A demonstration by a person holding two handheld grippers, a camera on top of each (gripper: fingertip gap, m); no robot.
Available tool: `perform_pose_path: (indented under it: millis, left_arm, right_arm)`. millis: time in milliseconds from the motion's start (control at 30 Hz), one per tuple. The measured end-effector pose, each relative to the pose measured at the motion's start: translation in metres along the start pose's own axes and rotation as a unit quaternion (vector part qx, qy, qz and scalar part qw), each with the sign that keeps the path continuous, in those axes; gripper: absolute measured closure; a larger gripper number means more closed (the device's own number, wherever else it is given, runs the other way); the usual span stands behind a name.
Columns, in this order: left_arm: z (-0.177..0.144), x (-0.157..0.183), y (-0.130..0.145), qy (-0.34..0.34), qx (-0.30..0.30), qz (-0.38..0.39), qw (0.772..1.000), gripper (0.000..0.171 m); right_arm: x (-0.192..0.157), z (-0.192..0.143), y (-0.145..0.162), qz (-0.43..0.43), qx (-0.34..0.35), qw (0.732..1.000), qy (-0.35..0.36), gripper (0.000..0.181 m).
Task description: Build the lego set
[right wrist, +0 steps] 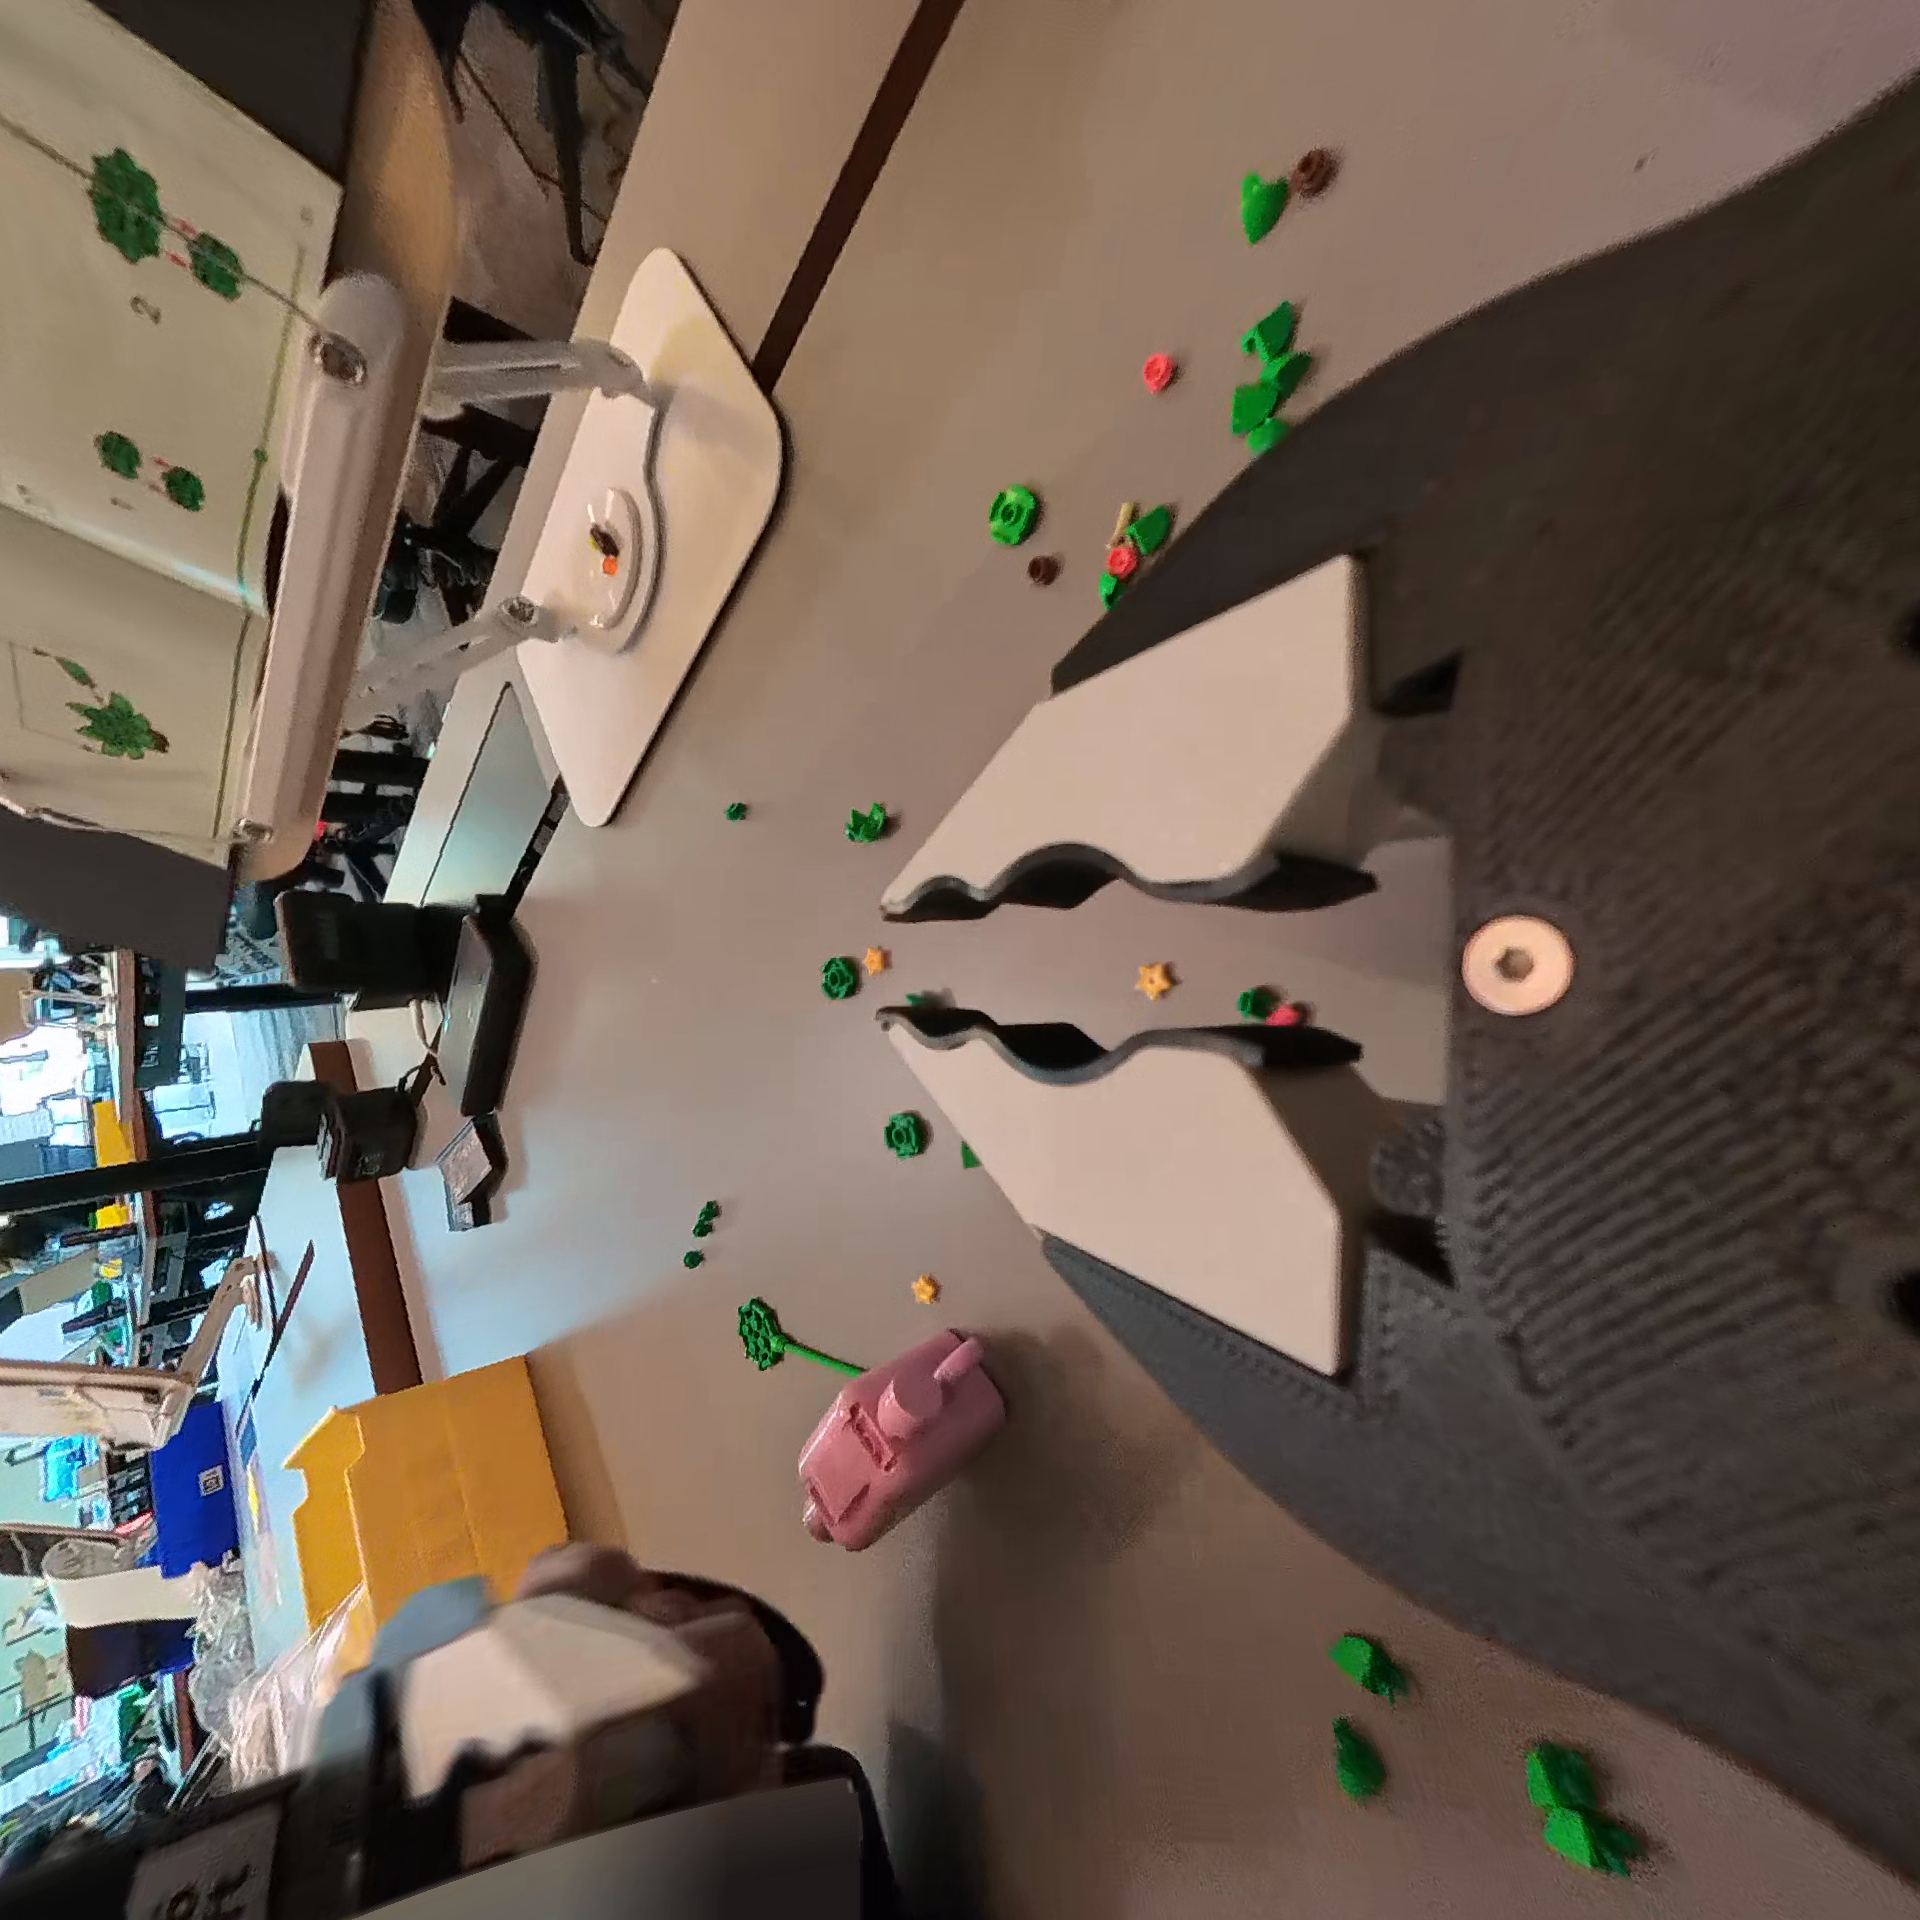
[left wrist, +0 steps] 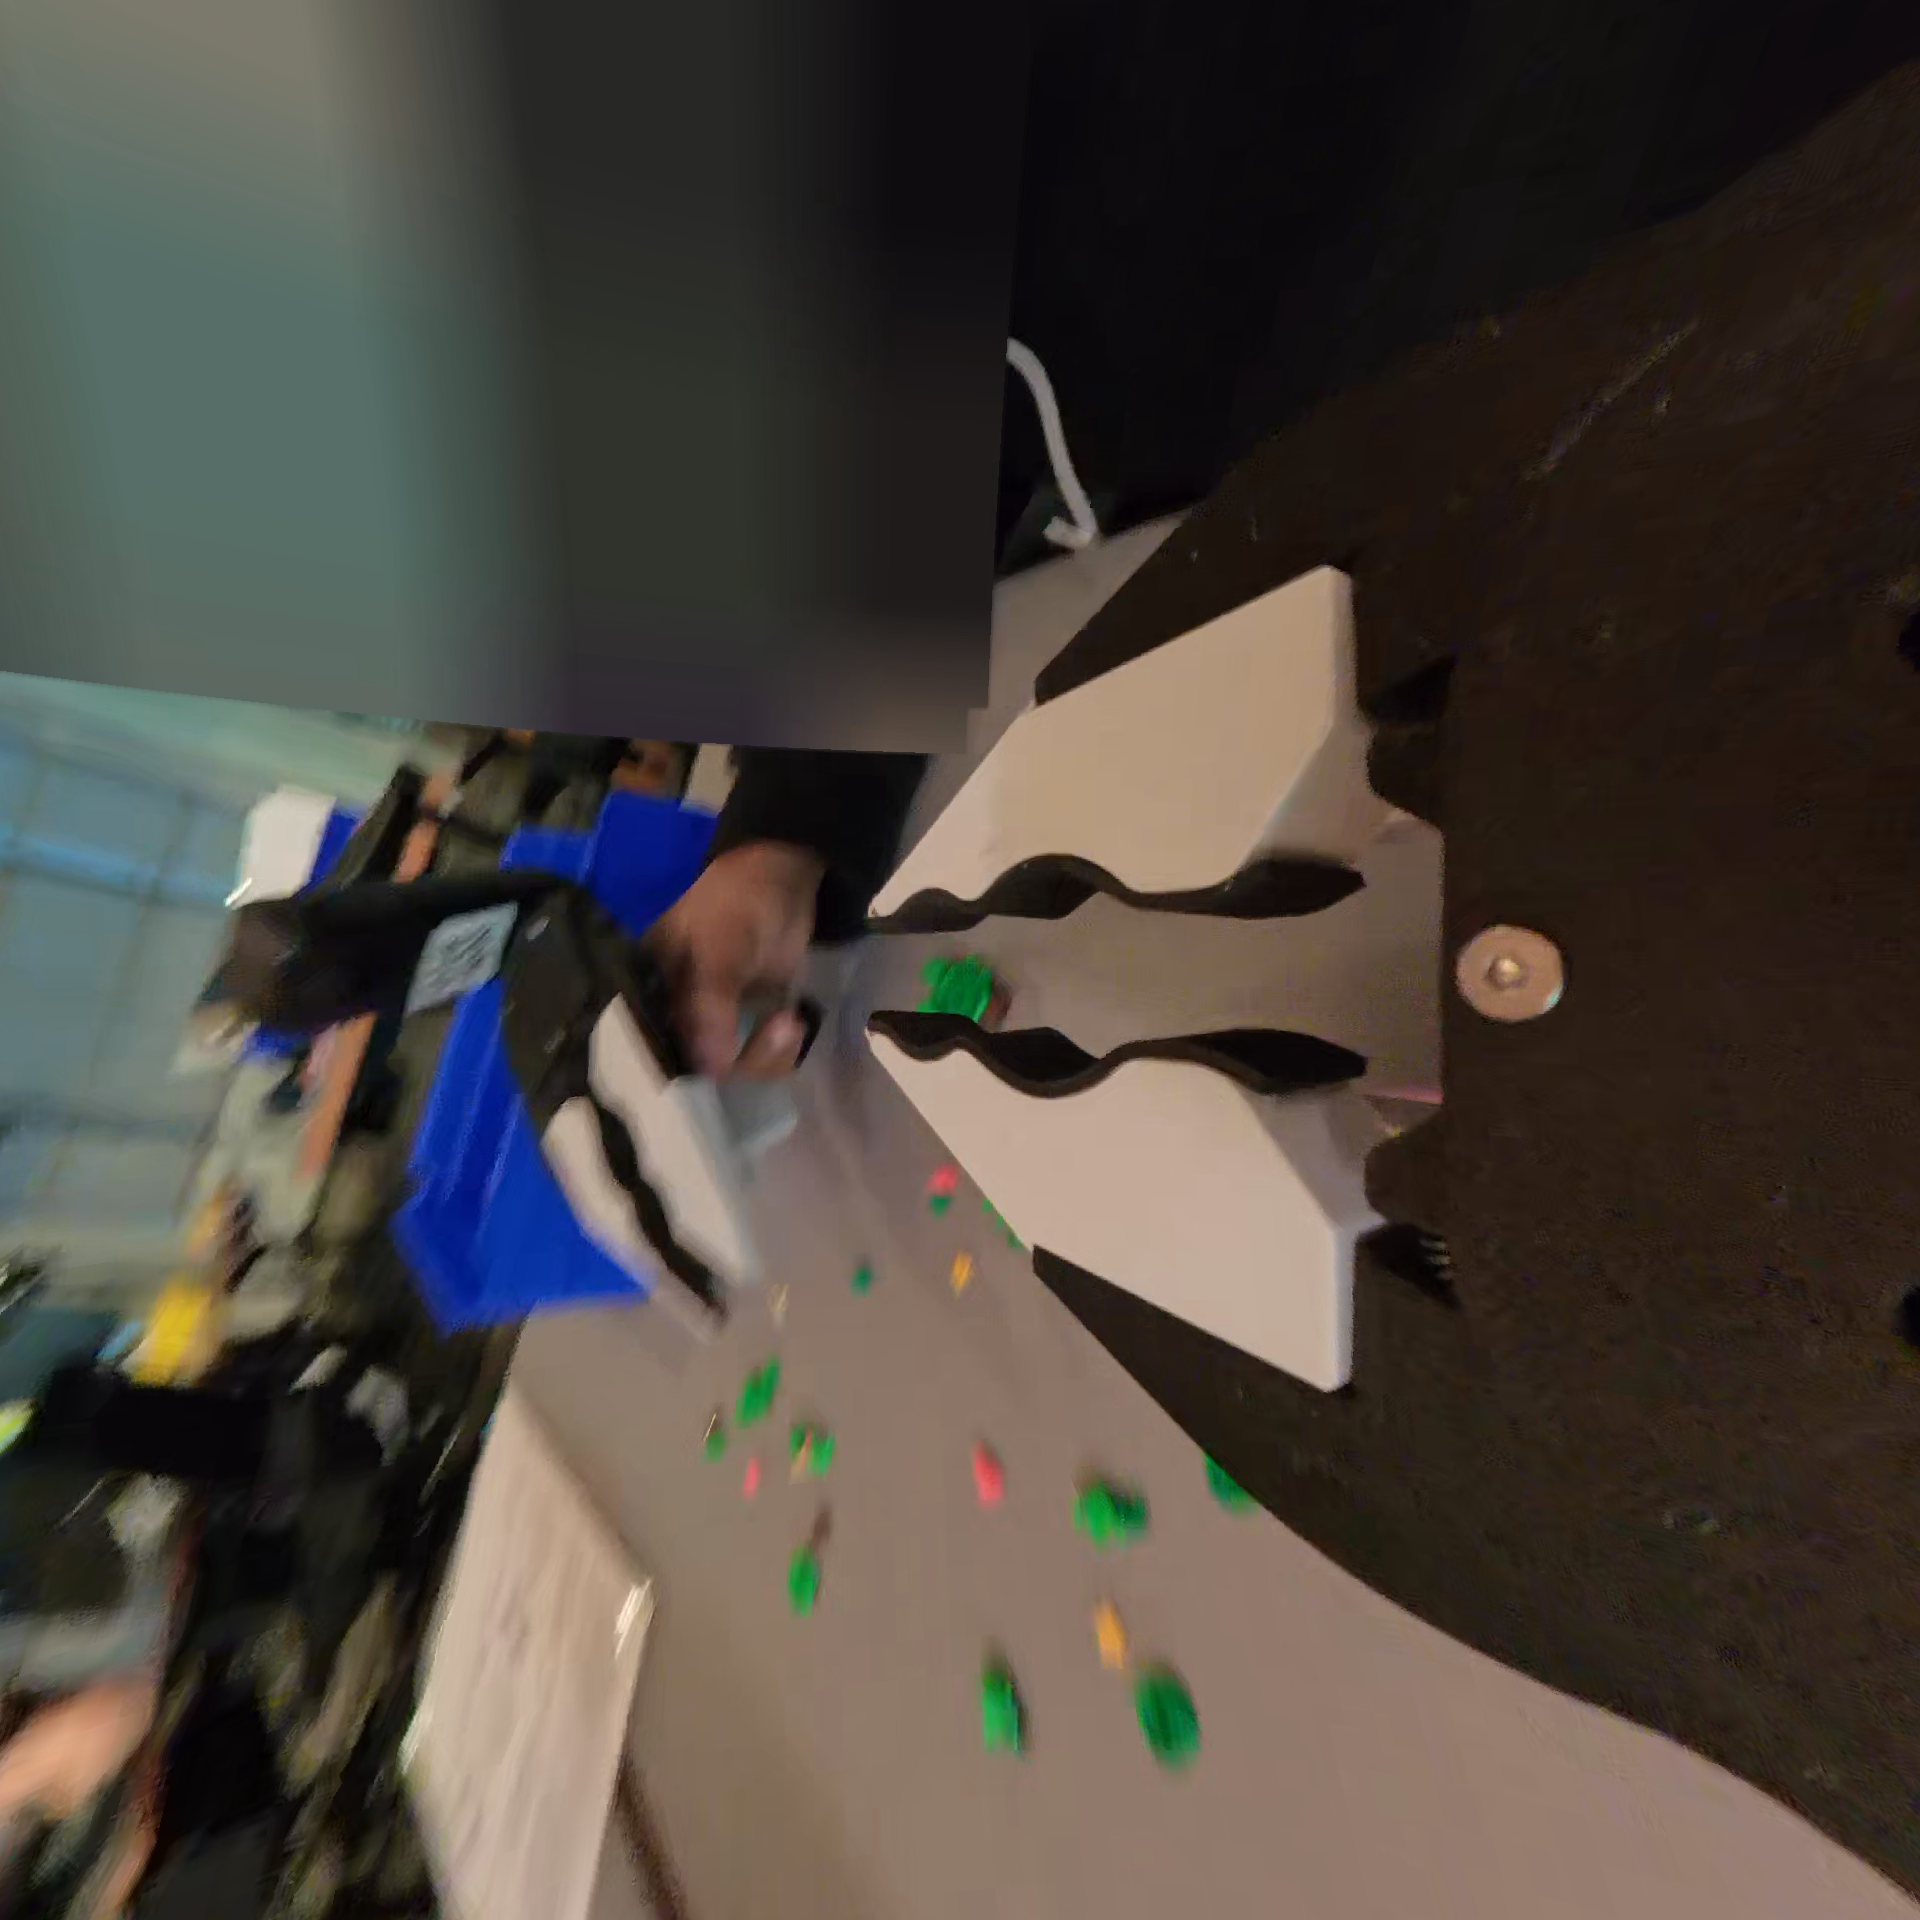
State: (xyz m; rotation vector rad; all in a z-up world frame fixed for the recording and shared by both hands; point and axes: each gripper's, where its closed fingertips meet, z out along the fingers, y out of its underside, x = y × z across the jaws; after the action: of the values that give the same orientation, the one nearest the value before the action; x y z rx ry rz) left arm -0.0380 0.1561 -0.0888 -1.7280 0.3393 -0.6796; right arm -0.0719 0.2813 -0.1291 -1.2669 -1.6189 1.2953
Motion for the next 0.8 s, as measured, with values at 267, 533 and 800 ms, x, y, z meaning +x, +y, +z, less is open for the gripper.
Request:
perform_pose_path:
  millis: [267, 533, 800]
  left_arm:
    - [0.056, 0.052, 0.099, 0.08, -0.254, 0.034, 0.963, 0.145]
    - [0.059, 0.044, 0.13, 0.034, -0.323, 0.051, 0.945, 0.151]
    - [0.056, 0.037, 0.141, 0.016, -0.353, 0.069, 0.933, 0.165]
  right_arm:
    - [-0.005, -0.005, -0.01, -0.016, 0.011, 1.0, 0.004, 0.168]
    - [-0.008, -0.011, -0.017, -0.022, 0.022, 1.0, 0.006, 0.167]
    - [-0.008, -0.01, -0.016, -0.021, 0.022, 1.0, 0.006, 0.167]
